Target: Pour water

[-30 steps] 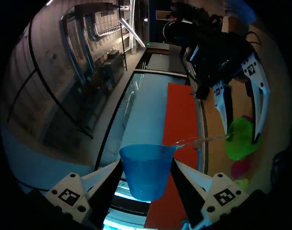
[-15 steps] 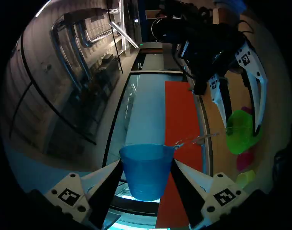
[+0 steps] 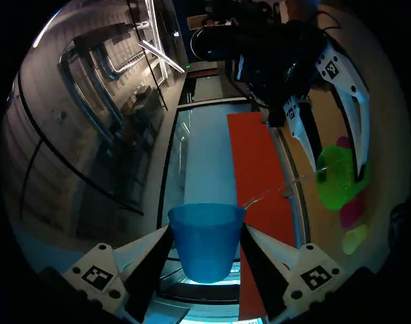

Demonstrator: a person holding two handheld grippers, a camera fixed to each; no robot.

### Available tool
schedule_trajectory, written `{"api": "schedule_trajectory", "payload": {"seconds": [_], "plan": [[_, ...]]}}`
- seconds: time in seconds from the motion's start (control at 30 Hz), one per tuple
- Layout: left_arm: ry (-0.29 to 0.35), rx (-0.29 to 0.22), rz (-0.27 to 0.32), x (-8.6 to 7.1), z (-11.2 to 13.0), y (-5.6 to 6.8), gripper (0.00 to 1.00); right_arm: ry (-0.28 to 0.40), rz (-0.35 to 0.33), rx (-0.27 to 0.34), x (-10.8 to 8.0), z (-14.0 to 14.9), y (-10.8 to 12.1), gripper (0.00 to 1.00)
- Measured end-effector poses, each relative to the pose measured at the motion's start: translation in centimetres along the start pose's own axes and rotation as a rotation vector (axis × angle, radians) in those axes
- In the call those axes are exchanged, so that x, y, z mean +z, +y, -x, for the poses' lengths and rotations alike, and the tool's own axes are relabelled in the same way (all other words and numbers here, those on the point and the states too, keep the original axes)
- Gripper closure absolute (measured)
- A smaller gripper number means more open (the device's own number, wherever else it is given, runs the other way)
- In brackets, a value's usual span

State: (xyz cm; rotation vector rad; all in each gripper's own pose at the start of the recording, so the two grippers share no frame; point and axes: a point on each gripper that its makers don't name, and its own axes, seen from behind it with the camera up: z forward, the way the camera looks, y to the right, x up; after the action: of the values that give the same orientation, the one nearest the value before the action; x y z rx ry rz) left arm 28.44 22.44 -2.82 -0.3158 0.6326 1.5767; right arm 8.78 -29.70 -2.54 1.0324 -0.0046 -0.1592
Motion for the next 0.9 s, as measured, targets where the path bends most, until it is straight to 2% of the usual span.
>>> {"api": "schedule_trajectory", "payload": {"seconds": [0.1, 0.5, 0.77, 0.9], "plan": [[0.008, 0.029, -0.004, 0.0, -0.4, 0.0, 0.16, 0.003, 0.001, 0.001, -0.1, 0.0, 0.1, 0.09], [0.021, 0.087, -0.017, -0.1, -1.2, -0.1, 0.16, 0.008, 0.004, 0.003, -0.2, -0.2, 0.1, 0.09], [0.022, 0.062, -0.024, 0.0, -1.1, -0.4, 0.16, 0.009, 0.003, 0.003, -0.1, -0.3, 0.1, 0.09], [0.022, -0.001, -0.021, 0.2, -0.7, -0.4, 0.16, 0.013, 0.005, 0.004, -0.1, -0.4, 0.2, 0.09]]}}
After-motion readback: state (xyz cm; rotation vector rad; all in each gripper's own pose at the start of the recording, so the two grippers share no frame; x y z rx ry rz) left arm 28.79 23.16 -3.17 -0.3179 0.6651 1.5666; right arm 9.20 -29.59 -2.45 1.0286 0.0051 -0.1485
